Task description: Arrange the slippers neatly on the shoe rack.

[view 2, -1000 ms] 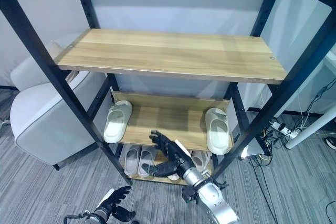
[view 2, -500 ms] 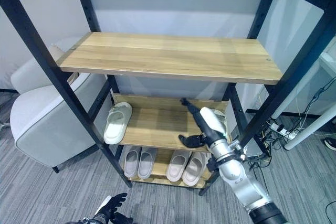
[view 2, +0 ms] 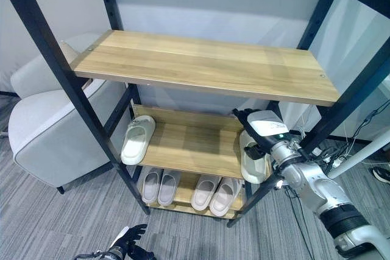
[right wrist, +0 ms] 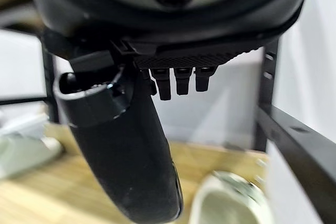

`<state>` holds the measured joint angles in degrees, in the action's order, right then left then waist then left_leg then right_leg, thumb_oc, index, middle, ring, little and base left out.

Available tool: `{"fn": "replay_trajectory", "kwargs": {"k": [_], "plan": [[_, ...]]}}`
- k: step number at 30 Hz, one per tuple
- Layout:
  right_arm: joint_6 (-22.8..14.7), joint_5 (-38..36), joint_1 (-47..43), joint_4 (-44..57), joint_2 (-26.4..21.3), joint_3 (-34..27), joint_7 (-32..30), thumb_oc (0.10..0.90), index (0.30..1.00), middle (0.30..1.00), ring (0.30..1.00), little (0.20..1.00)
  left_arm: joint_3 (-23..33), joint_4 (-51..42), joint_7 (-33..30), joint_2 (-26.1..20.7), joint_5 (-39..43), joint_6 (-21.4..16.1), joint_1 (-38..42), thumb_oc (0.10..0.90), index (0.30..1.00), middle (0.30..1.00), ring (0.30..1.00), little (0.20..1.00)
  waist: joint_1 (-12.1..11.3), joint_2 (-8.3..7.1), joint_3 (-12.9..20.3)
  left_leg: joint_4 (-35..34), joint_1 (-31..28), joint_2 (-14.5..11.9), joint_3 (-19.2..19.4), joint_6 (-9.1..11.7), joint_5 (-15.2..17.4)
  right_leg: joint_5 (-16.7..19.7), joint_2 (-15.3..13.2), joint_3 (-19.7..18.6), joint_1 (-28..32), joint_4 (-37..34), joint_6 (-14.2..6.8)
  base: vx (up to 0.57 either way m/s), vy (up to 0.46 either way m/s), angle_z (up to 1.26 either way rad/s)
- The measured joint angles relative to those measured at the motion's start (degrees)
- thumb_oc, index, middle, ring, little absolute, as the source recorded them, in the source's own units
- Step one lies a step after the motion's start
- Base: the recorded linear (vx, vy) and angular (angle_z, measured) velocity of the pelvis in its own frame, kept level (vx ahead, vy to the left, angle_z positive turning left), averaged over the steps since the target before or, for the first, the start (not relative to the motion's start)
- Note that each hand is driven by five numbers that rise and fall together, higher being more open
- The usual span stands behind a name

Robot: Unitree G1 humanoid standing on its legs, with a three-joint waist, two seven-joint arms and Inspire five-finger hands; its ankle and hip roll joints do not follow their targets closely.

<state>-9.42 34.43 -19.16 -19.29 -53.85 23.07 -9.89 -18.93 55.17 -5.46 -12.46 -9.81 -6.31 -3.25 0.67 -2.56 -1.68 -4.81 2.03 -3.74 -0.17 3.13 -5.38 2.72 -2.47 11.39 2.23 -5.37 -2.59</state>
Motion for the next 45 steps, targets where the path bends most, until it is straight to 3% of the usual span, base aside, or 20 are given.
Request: {"fn": "replay_trajectory", "kwargs": {"k": [10, 17, 18, 19, 20, 21, 28, 31, 39, 45], "plan": [[0.39, 3.72, -2.49, -6.82, -1.09, 4.12, 0.13, 0.8, 0.9, 0.9, 0.9, 0.9, -0.5, 0.13, 1.1, -0.25, 0.02, -0.05, 0.52, 0.8, 0.9, 0.9, 0.9, 0.9, -0.55, -0.84, -0.51, -0.02, 0.99, 0.0, 0.12, -0.06, -0.12, 0.2, -0.03, -0.17, -1.18, 0.34, 0.19, 0.01, 0.001, -0.01], [1.07, 3.9, -8.26, -14.72, -0.62, 10.64, 0.1, 0.8, 0.9, 0.9, 0.9, 0.9, -1.18, 0.05, 1.09, -0.72, 0.14, -0.18, 1.35, 0.8, 0.9, 0.9, 0.9, 0.9, -1.36, -1.27, -1.51, -0.02, 1.85, 0.0, 0.1, -0.06, -0.12, 0.21, -0.03, -0.04, -1.94, 0.09, 0.19, 0.0, 0.001, 0.0], [1.22, 3.92, -9.47, -15.73, -0.54, 11.91, 0.14, 0.778, 0.867, 0.867, 0.867, 0.867, -1.18, 0.05, 1.11, -0.82, 0.13, -0.19, 1.58, 0.8, 0.9, 0.9, 0.9, 0.9, -1.19, -1.33, -1.85, 0.0, 1.88, 0.0, 0.16, -0.06, -0.12, 0.21, -0.03, -0.1, -2.02, 0.08, 0.19, 0.0, 0.0, 0.0], [1.22, 3.94, -9.77, -16.04, -0.54, 12.02, 0.15, 0.728, 0.792, 0.792, 0.792, 0.792, -1.12, 0.02, 1.16, -0.8, 0.16, -0.19, 1.69, 0.8, 0.9, 0.9, 0.9, 0.9, -1.07, -1.33, -2.09, 0.0, 1.98, 0.0, 0.12, -0.06, -0.12, 0.21, -0.03, -0.06, -2.07, 0.08, 0.19, 0.0, 0.0, 0.0], [1.16, 3.93, -10.75, -17.43, 0.06, 12.83, -0.13, 0.42, 0.331, 0.331, 0.331, 0.331, -1.12, 0.01, 1.11, -0.87, 0.38, -0.21, 1.68, 0.8, 0.9, 0.9, 0.9, 0.9, -1.42, -1.32, -2.15, -0.01, 2.14, 0.02, 0.09, -0.06, -0.12, 0.21, -0.05, -0.01, -2.22, 0.3, 0.19, 0.0, 0.0, 0.0], [1.25, 3.93, -11.35, -18.61, 0.95, 13.31, -0.12, 0.4, 0.3, 0.3, 0.3, 0.3, -1.19, 0.01, 1.11, -0.95, 0.38, -0.22, 1.73, 0.8, 0.9, 0.9, 0.9, 0.9, -1.37, -1.43, -2.22, 0.02, 2.14, 0.03, 0.09, -0.06, -0.12, 0.22, -0.07, -0.03, -2.3, 0.35, 0.19, 0.0, 0.0, 0.0], [2.52, 4.34, -14.06, -19.4, 3.41, 13.93, -2.12, 0.4, 0.3, 0.3, 0.3, 0.3, -1.1, 0.56, 1.05, -0.89, 0.48, -0.41, 1.95, 0.8, 0.9, 0.9, 0.9, 0.9, -1.21, -1.37, -2.22, -0.02, 2.89, 0.05, 0.01, -0.1, -0.2, 0.38, -0.1, 0.12, -2.91, 0.16, 0.23, 0.01, 0.004, 0.01], [2.87, 4.86, -15.1, -19.27, 3.73, 13.93, -1.64, 0.4, 0.3, 0.3, 0.3, 0.3, -1.07, 0.46, 0.93, -0.79, 0.48, -0.44, 2.24, 0.8, 0.9, 0.9, 0.9, 0.9, -2.31, -1.34, -2.22, -0.02, 2.89, 0.05, -0.05, -0.09, -0.19, 0.37, -0.09, 0.16, -2.88, -0.03, 0.21, 0.01, 0.005, 0.01], [2.42, 4.84, -15.04, -12.42, 5.15, 13.96, 0.14, 0.4, 0.3, 0.3, 0.3, 0.3, -0.97, 0.41, 0.74, -0.75, 0.47, -0.47, 2.27, 0.8, 0.9, 0.9, 0.9, 0.9, -2.61, -1.37, -2.22, 0.18, 2.86, 0.11, -0.16, -0.13, -0.26, 0.38, -0.11, 0.27, -2.79, 0.38, 0.22, 0.0, 0.0, 0.0], [1.74, 4.47, -15.76, -9.44, 9.37, 13.97, -0.02, 0.4, 0.3, 0.3, 0.3, 0.3, -0.27, -0.04, 0.67, -0.78, 0.51, -0.56, 2.62, 0.8, 0.9, 0.9, 0.9, 0.9, -3.83, -2.46, -2.9, -0.03, 3.05, -0.09, -0.37, 0.05, -0.35, 0.38, 0.15, 0.55, -2.81, 0.35, 0.23, 0.0, -0.001, 0.01]]}}
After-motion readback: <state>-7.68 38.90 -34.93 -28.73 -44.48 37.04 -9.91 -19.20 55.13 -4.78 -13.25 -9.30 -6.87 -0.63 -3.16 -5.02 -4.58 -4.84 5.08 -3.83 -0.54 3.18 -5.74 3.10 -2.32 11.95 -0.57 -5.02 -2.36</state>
